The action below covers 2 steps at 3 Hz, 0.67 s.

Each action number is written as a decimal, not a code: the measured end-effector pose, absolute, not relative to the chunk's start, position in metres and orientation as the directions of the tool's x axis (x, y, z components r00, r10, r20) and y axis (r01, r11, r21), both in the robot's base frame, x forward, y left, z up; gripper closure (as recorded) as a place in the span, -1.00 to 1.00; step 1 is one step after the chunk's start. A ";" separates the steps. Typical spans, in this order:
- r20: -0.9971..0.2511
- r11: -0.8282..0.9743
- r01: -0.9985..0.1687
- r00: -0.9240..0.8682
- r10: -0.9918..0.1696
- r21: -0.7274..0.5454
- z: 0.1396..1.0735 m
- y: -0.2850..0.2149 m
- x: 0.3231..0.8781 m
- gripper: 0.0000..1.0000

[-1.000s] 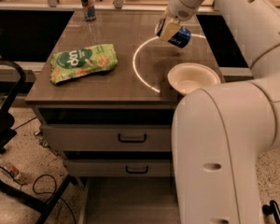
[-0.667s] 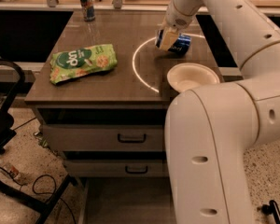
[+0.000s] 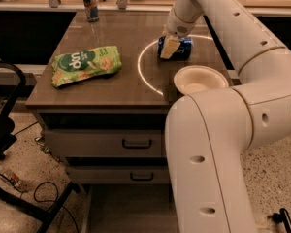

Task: Knock pepsi can over

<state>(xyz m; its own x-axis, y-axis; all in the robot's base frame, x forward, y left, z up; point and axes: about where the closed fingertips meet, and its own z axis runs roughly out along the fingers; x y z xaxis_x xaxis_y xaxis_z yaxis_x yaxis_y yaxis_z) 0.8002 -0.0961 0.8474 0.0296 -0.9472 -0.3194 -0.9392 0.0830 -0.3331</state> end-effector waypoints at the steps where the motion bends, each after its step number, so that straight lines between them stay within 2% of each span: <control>1: -0.319 0.081 -0.941 0.030 -0.947 -0.329 0.845 -0.094 0.801 -0.11; 2: -0.319 0.081 -0.941 0.030 -0.947 -0.329 0.846 -0.094 0.801 -0.56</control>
Offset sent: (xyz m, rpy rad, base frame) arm 0.0006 0.0016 -0.0033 -0.0001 0.0041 0.0017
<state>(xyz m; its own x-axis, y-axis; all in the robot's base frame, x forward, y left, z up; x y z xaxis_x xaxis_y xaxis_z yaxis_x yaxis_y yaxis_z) 0.8008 -0.0945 0.8460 0.0300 -0.9472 -0.3194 -0.9407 0.0812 -0.3292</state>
